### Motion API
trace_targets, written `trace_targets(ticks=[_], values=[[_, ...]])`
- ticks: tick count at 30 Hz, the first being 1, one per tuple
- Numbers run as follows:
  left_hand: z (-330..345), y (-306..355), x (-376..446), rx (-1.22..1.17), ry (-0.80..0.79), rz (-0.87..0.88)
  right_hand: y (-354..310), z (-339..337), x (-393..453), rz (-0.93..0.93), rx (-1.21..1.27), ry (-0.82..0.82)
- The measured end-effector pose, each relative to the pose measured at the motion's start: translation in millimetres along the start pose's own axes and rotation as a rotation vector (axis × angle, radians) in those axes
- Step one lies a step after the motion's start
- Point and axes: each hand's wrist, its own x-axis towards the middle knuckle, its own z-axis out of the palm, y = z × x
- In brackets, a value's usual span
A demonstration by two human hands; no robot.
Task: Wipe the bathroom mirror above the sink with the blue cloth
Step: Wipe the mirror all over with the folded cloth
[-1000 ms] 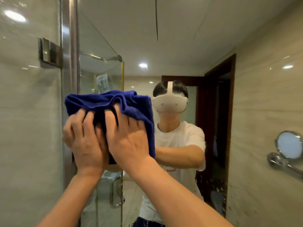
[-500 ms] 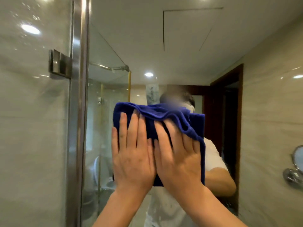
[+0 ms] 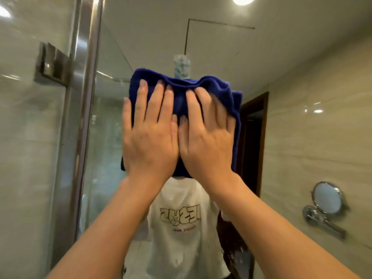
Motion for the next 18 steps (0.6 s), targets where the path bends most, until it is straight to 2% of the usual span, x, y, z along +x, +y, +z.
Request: trace_targets(ticks=[3,8,12,16,18], values=[[6,18,0,-0.016,-0.005,0.025,18,-6,-2,0.034,-0.113,-0.03],[1,14,-43,-0.074,-0.032,0.006,11,-13,-42,0.046,-0.088,-0.088],[-16,-20,-109,-0.047,-0.093,-0.068,-31,-15,-96,0.016,-0.021,-0.156],[-40,-49,-159,-0.042,-0.052,-0.075,-71,-10,-142,0.022,0.064,-0.196],[-11,-81,-190,-0.013,-0.129,-0.114,-80,-8,-149,0.027,0.084,-0.2]])
